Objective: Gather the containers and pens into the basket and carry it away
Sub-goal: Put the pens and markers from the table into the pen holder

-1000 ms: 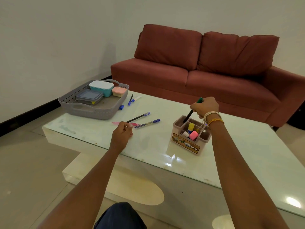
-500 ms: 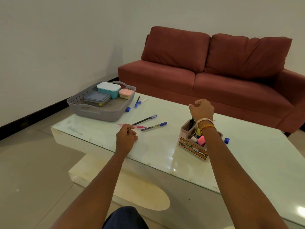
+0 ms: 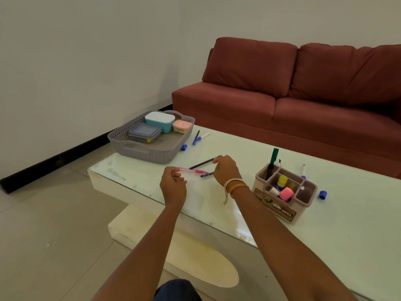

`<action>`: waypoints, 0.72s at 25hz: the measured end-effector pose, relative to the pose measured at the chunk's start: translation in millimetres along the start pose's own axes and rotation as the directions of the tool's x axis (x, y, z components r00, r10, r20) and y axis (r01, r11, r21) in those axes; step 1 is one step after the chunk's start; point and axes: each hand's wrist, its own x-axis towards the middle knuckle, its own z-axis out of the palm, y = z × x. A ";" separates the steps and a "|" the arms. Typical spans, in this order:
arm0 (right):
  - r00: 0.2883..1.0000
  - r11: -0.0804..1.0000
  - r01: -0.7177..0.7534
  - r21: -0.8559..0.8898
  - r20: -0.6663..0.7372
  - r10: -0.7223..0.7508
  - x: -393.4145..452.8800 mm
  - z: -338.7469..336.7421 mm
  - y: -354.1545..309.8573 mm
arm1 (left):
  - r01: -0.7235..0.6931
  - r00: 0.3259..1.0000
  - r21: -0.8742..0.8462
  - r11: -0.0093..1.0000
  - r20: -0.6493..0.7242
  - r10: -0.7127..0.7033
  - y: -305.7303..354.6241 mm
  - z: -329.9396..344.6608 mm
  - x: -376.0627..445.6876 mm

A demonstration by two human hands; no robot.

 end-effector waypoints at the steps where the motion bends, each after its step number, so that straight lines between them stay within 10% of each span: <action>1: 1.000 0.996 0.031 -0.085 0.010 -0.030 4.0 5.9 -0.5 | -0.003 1.000 0.013 1.000 -0.001 0.003 -0.6 1.3 0.4; 10: 0.980 0.887 0.194 -0.418 0.123 -0.156 23.9 39.0 -16.4 | -0.018 1.000 0.067 0.998 0.023 0.016 -1.7 4.5 0.4; 13: 0.995 0.997 0.077 0.002 -0.058 -0.076 11.8 18.9 -13.8 | -0.141 0.988 0.085 0.986 0.069 0.135 -2.7 3.9 -1.3; 18: 0.986 0.818 0.018 0.575 -0.147 0.081 -11.3 -59.9 0.7 | -0.455 0.839 0.275 0.847 0.452 0.304 -1.6 5.8 -14.4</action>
